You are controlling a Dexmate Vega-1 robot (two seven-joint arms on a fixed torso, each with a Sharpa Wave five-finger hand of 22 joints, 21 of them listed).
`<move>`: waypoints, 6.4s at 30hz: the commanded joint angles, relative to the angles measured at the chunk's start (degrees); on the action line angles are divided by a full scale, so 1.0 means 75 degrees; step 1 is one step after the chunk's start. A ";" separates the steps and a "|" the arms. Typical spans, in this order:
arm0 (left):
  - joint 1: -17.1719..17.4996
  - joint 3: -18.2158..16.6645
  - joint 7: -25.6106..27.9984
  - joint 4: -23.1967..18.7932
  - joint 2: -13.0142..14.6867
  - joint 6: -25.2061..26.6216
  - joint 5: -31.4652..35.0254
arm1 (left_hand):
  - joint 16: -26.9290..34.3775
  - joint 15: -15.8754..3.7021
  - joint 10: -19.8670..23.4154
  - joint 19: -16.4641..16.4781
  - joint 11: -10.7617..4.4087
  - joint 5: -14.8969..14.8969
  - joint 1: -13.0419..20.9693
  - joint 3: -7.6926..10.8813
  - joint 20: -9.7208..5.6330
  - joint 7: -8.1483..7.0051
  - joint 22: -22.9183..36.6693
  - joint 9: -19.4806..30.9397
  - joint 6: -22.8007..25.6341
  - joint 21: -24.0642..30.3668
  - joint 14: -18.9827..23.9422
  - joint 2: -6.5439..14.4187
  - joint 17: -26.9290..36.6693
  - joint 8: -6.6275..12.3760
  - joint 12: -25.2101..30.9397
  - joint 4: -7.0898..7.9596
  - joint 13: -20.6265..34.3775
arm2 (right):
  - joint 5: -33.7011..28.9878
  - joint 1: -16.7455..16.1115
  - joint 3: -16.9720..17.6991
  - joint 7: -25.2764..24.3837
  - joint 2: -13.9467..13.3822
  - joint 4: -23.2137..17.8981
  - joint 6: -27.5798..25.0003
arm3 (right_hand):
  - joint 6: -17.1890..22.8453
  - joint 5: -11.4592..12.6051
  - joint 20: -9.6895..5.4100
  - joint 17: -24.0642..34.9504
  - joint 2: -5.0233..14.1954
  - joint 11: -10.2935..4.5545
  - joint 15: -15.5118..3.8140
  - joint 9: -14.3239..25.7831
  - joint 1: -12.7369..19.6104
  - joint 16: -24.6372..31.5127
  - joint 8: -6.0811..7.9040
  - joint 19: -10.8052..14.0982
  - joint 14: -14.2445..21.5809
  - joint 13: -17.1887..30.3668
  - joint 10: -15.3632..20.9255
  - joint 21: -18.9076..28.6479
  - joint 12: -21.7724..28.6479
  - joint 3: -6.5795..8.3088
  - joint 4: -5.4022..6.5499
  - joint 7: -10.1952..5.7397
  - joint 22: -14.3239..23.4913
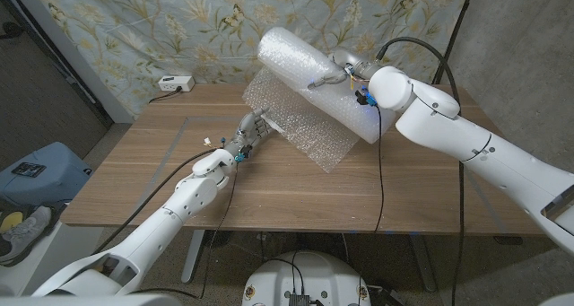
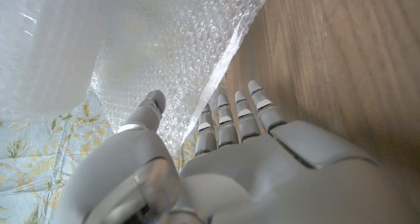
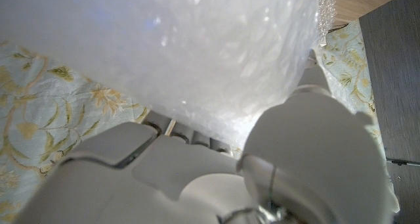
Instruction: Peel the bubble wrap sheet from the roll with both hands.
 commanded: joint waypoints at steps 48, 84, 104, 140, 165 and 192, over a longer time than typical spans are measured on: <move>0.0300 0.0048 0.1375 -0.1080 -0.0299 0.1086 -0.0406 | 0.2102 -0.2176 0.5694 0.3353 -0.1725 -0.0048 0.3366 -0.0868 -0.1020 0.0209 0.0197 0.0229 0.5114 0.1582 0.6430 0.0177 0.0306 0.1149 0.2374 0.0040 0.1435 | 0.0524 0.0344 -0.0428 -0.0403 0.0153 -0.0314 -0.0362 | 0.0166 -0.0224 -0.0008 0.0171 0.0702 0.0060 -0.0368 0.0104 0.0643 0.0010 -0.0020 0.0144 0.0224 0.1034 0.0151 0.0002 0.0083 0.0011 0.0031 0.0025 0.0019; 0.0050 0.0103 0.0723 -0.1070 0.0167 0.1725 -0.0850 | 0.2030 -0.2226 0.5669 0.3148 -0.1812 -0.0216 0.3523 -0.0948 -0.1092 0.0147 0.0207 0.0231 0.5160 0.1688 0.6416 0.0202 0.0421 0.1045 0.2471 0.0138 0.1789 | 0.3328 -0.0220 0.0854 -0.0396 0.0214 0.0611 0.0491 | 0.0276 -0.0368 0.0145 0.0298 0.0766 0.0117 -0.0363 0.0172 0.0680 0.0049 -0.0047 0.0306 0.0385 0.1005 0.0266 0.0038 0.0105 0.0008 0.0025 0.0105 0.0027; -0.0063 0.0174 0.0419 -0.1403 0.0429 0.2263 -0.1084 | 0.1974 -0.2230 0.5635 0.3056 -0.1789 -0.0237 0.3522 -0.0981 -0.1096 0.0123 0.0207 0.0239 0.5111 0.1739 0.6373 0.0230 0.0469 0.0980 0.2484 0.0168 0.1928 | 0.4853 -0.0461 0.1460 -0.0325 -0.0018 0.1507 0.1184 | 0.0297 -0.0436 0.0158 0.0380 0.0792 0.0137 -0.0376 0.0203 0.0690 0.0091 -0.0077 0.0339 0.0456 0.0959 0.0293 0.0039 0.0081 -0.0001 0.0025 0.0125 0.0036; -0.0260 0.0244 -0.0133 -0.1400 0.0640 0.2821 -0.1447 | 0.1902 -0.2247 0.5598 0.2942 -0.1783 -0.0242 0.3541 -0.1021 -0.1100 0.0110 0.0198 0.0256 0.5095 0.1841 0.6369 0.0252 0.0540 0.0904 0.2491 0.0175 0.2136 | 0.7689 -0.1200 0.2425 0.0010 -0.0028 0.3071 0.2200 | 0.0286 -0.0534 0.0121 0.0462 0.0839 0.0150 -0.0380 0.0258 0.0698 0.0057 -0.0149 0.0379 0.0476 0.0904 0.0271 0.0035 0.0026 -0.0001 0.0025 0.0110 0.0044; -0.0425 0.0187 -0.0169 -0.1647 0.0965 0.3264 -0.1593 | 0.1869 -0.2255 0.5583 0.2907 -0.1775 -0.0240 0.3559 -0.1038 -0.1093 0.0131 0.0191 0.0265 0.5110 0.1926 0.6396 0.0265 0.0587 0.0865 0.2482 0.0172 0.2255 | 0.9297 -0.1517 0.2704 0.0005 0.0207 0.3847 0.2132 | 0.0293 -0.0584 0.0119 0.0466 0.0854 0.0112 -0.0436 0.0290 0.0663 0.0016 -0.0186 0.0411 0.0502 0.0888 0.0254 0.0037 0.0002 -0.0016 0.0039 0.0088 0.0048; -0.0883 0.0244 -0.0582 -0.1426 0.1194 0.3922 -0.1738 | 0.1830 -0.2266 0.5570 0.2882 -0.1761 -0.0238 0.3601 -0.1048 -0.1091 0.0143 0.0185 0.0275 0.5113 0.2021 0.6402 0.0273 0.0636 0.0821 0.2465 0.0159 0.2371 | 1.0614 -0.1430 0.2885 0.0314 0.0613 0.4810 0.1701 | 0.0311 -0.0619 0.0095 0.0438 0.0871 0.0105 -0.0475 0.0331 0.0649 -0.0094 -0.0226 0.0467 0.0525 0.0702 0.0308 0.0044 -0.0105 -0.0012 0.0034 0.0062 0.0051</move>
